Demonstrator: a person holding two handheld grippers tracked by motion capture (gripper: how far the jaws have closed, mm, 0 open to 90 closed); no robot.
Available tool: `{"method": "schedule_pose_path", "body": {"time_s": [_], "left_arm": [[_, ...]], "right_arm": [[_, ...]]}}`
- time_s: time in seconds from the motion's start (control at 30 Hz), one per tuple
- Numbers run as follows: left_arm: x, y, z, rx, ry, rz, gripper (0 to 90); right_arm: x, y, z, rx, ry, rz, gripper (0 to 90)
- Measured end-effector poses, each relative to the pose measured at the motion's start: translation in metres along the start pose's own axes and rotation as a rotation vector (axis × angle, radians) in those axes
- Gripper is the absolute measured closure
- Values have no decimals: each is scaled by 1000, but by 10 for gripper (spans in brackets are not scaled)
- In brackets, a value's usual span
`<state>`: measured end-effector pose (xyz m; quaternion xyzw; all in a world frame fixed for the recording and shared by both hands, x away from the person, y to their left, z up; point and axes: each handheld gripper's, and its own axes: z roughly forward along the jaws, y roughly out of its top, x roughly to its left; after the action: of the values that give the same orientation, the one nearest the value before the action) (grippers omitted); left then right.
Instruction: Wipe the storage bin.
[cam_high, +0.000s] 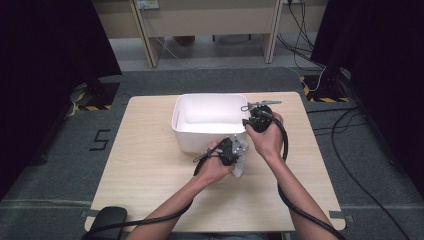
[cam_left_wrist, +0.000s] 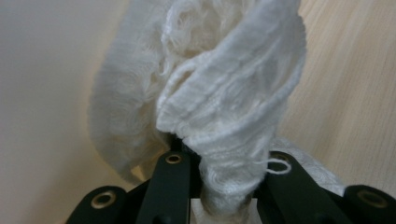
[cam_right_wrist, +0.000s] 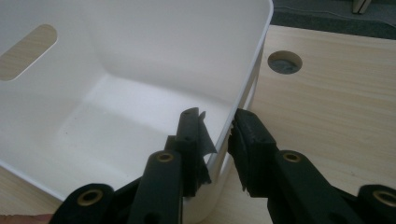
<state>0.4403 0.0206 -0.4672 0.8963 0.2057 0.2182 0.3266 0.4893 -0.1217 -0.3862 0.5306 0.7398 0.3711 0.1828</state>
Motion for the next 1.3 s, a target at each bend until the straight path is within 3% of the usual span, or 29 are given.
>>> {"method": "schedule_pose_path", "body": {"time_s": [0.33,0.53,0.9,1.3], "left_arm": [[-6,16,8,2,6,19,778],[-5,21,7,-8,11,9,779],[0,32,-15,-51,37,17,780],[2,40,-30,-44,62,60,778]], "right_arm": [[-1,1,0,5,8,5,731],[-2,1,0,4,11,11,731],[-2,1,0,7,16,17,731],[-2,2,0,15,16,20,725]]}}
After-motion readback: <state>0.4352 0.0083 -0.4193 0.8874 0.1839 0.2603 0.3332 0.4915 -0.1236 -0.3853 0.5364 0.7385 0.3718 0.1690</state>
